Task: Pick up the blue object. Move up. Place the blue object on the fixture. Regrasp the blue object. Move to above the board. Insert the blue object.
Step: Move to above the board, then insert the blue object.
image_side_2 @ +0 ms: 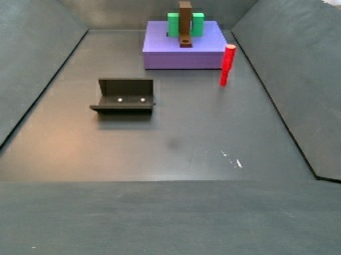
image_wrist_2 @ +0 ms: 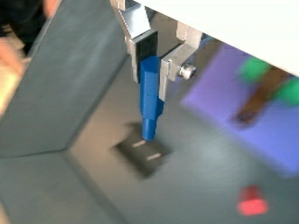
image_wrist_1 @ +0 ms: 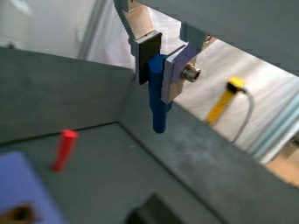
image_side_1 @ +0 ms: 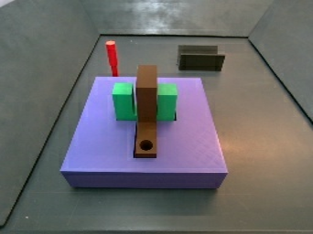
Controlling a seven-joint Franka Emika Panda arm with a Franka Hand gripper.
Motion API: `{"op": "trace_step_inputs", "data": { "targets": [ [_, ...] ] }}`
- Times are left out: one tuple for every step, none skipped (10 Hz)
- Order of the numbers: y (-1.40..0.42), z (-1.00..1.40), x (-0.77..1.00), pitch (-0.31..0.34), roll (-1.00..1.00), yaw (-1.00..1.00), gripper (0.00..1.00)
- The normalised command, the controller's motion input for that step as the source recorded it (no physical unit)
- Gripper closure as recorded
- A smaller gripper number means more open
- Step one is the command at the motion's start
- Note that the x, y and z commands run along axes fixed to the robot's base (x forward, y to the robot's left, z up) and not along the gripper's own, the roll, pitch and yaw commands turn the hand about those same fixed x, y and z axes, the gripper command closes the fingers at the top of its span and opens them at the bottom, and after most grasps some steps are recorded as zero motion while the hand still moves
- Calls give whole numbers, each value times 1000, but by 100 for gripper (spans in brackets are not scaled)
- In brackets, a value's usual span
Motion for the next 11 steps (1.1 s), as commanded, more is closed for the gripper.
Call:
{"op": "trace_step_inputs", "data": {
  "targets": [
    [-846,183,-738,96,-1000,-49,100],
    [-419,73,-411,100,-1000,-41,100],
    [-259,32,-268,104,-1000,-41,100],
    [-131,41,-149,93,-1000,-32,100],
    [-97,26,-133,86,-1000,-27,100],
    [9,6,-80,66,-1000,-13,100],
    [31,-3,-65,41,-880,-6,100],
    [26,-8,-54,11,-634,-6,100],
    [14,-2,-41,-1,-424,-6,100],
    [9,-3,-32,-6,-271,-3,100],
    [-103,-114,-51,0,-126,34,100]
  ]
}}
